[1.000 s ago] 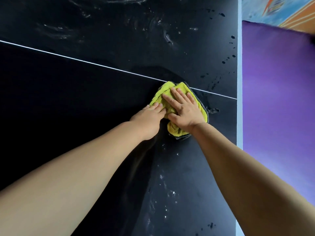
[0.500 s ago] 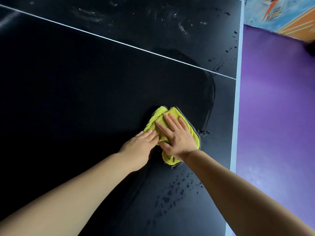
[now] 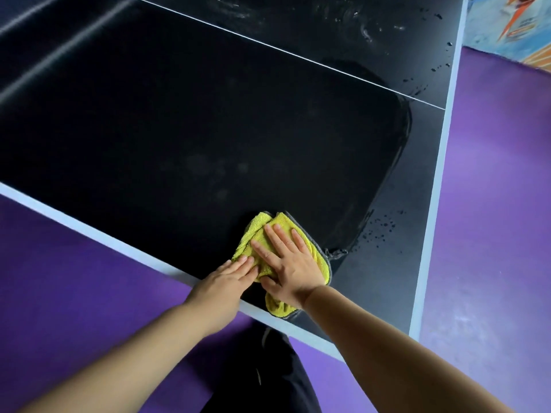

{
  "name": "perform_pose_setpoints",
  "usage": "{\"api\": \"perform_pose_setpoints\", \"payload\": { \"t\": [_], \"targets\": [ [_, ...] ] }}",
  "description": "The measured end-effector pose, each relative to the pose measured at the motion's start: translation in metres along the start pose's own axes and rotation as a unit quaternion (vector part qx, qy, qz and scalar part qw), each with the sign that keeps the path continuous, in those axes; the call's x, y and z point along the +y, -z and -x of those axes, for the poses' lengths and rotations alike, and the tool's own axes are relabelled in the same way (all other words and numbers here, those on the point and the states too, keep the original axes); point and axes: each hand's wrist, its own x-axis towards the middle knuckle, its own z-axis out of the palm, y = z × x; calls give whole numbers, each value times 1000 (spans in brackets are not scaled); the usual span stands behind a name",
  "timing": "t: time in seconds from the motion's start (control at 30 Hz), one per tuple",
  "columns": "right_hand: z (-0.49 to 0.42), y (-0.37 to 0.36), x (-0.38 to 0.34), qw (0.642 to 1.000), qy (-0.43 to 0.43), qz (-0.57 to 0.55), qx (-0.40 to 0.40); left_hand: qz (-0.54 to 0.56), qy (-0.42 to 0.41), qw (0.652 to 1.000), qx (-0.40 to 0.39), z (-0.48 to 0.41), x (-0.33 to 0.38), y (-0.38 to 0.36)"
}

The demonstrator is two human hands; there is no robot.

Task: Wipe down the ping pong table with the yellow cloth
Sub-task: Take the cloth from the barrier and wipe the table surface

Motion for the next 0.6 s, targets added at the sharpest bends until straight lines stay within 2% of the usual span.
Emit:
{"api": "perform_pose_setpoints", "payload": {
  "t": [0.27,0.43,0.6],
  "targets": [
    [42,-15,-45,999,29,-18,-6,22,55,997,-54,55,12,-29],
    [71,-16,-37,999,41,-29,-19,9,26,997,-69,59,32,-36],
    [101,-14,-8,999,36,-33,0,-9,-16,996,-82,47,65,-35]
  ]
}}
